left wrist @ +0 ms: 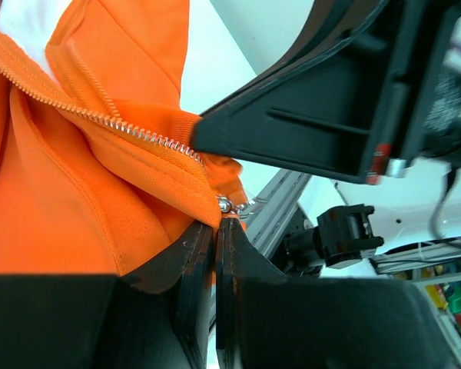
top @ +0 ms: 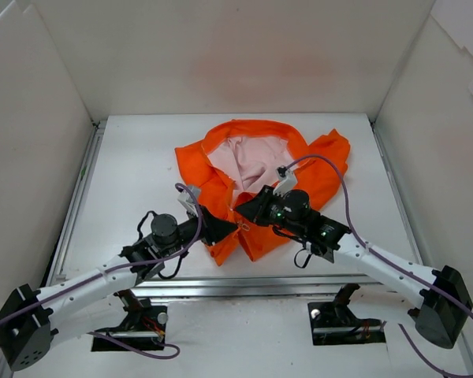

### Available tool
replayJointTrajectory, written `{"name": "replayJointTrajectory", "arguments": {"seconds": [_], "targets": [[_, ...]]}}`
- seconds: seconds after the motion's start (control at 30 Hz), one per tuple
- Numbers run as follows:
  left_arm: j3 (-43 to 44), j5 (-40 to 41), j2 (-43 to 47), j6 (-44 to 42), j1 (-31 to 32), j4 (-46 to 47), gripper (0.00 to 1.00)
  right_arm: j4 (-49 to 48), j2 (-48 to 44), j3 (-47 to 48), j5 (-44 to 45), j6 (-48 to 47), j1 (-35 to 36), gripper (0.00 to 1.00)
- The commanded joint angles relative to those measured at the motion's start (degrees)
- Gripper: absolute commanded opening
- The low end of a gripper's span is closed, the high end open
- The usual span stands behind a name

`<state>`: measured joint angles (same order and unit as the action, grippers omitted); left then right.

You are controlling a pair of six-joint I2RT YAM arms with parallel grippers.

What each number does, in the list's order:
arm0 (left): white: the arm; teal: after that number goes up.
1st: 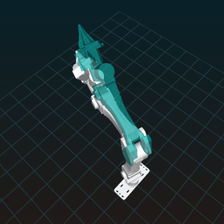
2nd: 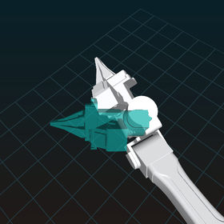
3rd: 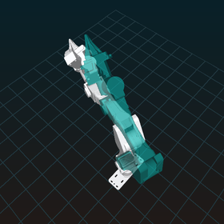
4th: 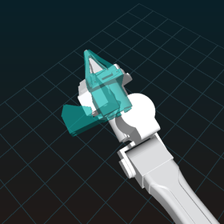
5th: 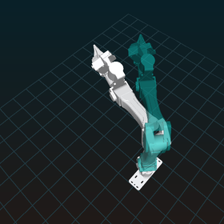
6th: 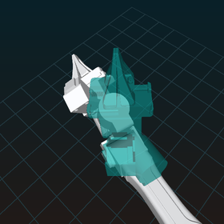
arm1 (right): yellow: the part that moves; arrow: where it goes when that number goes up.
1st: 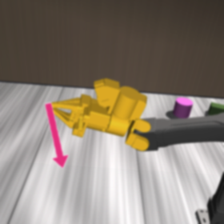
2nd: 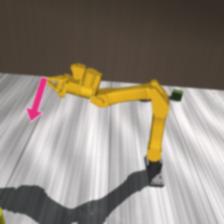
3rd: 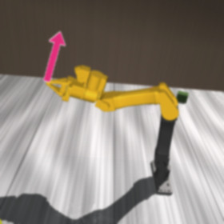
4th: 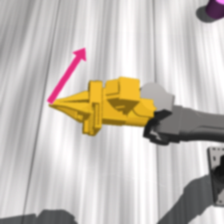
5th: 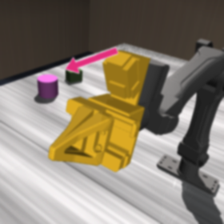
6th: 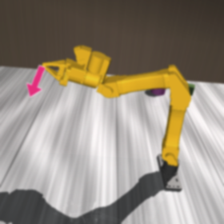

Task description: Zip up the jacket

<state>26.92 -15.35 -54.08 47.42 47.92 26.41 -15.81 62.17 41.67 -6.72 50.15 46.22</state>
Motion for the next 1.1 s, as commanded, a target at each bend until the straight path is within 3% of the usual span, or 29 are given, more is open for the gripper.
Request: {"name": "replayJointTrajectory", "arguments": {"seconds": [0.0,0.1,0.43,0.6,0.67,0.7,0.8,0.9,1.07], "targets": [[0.86,-7.15,2.93,4.17,1.12,8.65,0.00,-18.10,-0.56,-3.52,9.96,1.88,-0.43,0.00],[0.94,-7.93,2.93,4.44,1.12,8.65,0.00,-21.63,-1.88,-5.90,13.30,2.58,0.01,0.00],[1.21,-10.04,0.04,5.14,1.12,9.71,0.00,-19.25,-6.79,-9.32,21.40,2.76,3.18,0.00],[0.51,-10.05,-0.50,4.53,1.12,7.00,0.00,-10.84,-10.48,-5.38,20.44,3.11,3.35,0.00],[0.51,-9.35,0.99,4.09,1.12,5.33,0.00,-7.24,-11.72,-4.32,18.77,2.33,3.44,0.13],[0.77,-8.91,1.43,3.65,1.12,4.79,0.00,-2.34,-12.59,-2.84,18.07,1.88,3.35,0.34],[1.99,-8.38,2.49,2.51,1.12,2.07,0.00,4.71,-14.44,-1.42,14.12,0.22,3.27,0.66],[2.52,-8.81,2.32,1.89,1.12,1.27,0.00,10.88,-17.51,-1.42,10.95,-0.67,3.44,0.80],[2.79,-9.43,1.70,2.15,1.12,1.45,0.00,17.65,-24.36,-3.95,4.81,-0.93,3.70,0.83]]}}
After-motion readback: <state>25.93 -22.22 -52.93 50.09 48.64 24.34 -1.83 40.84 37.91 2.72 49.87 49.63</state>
